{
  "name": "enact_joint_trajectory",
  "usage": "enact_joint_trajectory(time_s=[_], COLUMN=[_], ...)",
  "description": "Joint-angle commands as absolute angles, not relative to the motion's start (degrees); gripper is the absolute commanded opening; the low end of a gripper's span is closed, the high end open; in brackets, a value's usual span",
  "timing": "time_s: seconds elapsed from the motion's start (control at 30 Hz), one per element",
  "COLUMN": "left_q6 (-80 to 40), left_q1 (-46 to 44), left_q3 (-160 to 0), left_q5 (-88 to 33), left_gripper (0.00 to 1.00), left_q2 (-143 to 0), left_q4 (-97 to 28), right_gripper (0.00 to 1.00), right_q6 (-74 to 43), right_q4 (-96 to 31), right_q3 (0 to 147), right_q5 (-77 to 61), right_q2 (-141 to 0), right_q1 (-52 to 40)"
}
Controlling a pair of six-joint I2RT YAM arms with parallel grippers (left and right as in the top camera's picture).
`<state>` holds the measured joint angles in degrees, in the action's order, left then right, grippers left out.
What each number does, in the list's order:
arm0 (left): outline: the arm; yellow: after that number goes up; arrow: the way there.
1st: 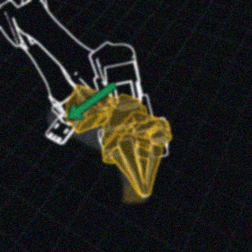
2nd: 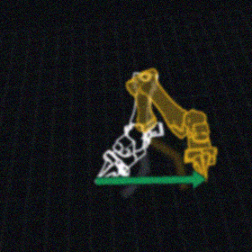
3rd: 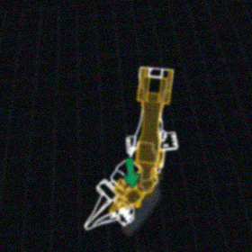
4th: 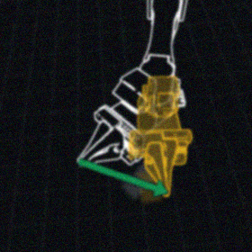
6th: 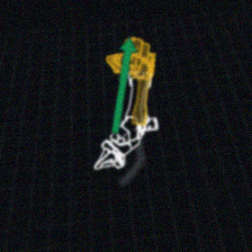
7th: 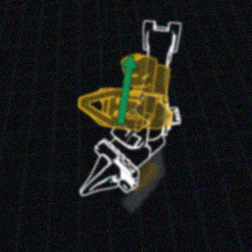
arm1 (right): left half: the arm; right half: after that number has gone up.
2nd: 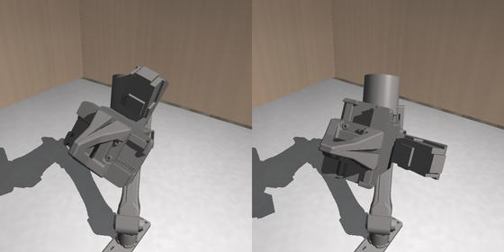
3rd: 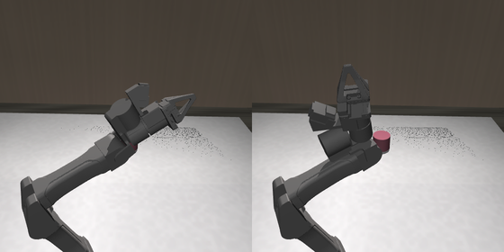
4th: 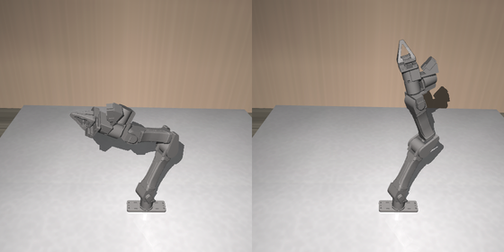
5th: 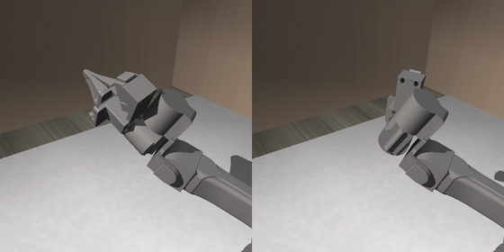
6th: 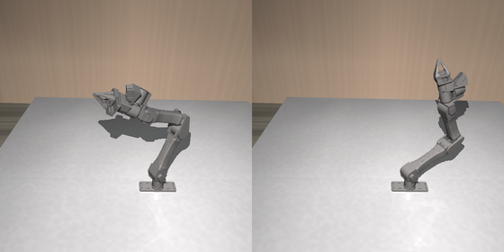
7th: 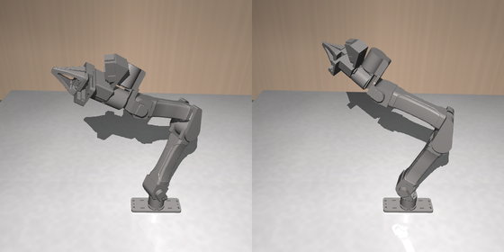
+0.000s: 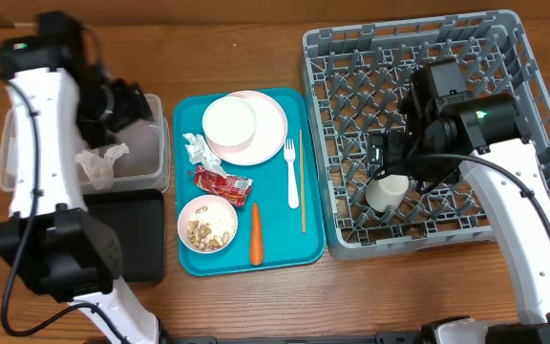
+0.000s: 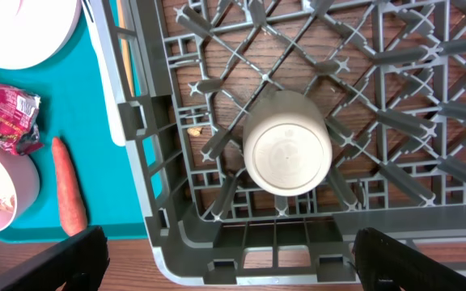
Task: Sort waste into correct bins and load items into the dishwasher
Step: 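Grasp another crumpled tissue near the white plate with the left gripper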
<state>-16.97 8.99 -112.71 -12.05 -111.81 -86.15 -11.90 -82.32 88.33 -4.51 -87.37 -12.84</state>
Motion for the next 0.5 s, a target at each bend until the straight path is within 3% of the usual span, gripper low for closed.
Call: enact_joint_trajectory(time_s=[0.0,0.23,0.47], left_q6=[-13.3,-13.3,-19.2], left_q1=[4.5,-4.6,-13.7], left_q3=[-111.5,-111.5,-111.3], left_q5=[-12.7,-11.6,-3.2], left_gripper=[0.04,0.04,0.04], left_q2=[-111.8,-111.8,-112.2], left_q4=[-87.9,-87.6,-85.6], right_gripper=[1.0,1.0,1.0], right_q6=[-11.6,-11.6,-11.6], right_q4=[-82.2,-82.2,-82.2], right_q3=[89.5,89.5,89.5], right_q5=[-4.8,-4.8,-4.8], right_q2=[-86.7,-86.7,-86.7], right_q1=[-13.0,-13.0,-13.0])
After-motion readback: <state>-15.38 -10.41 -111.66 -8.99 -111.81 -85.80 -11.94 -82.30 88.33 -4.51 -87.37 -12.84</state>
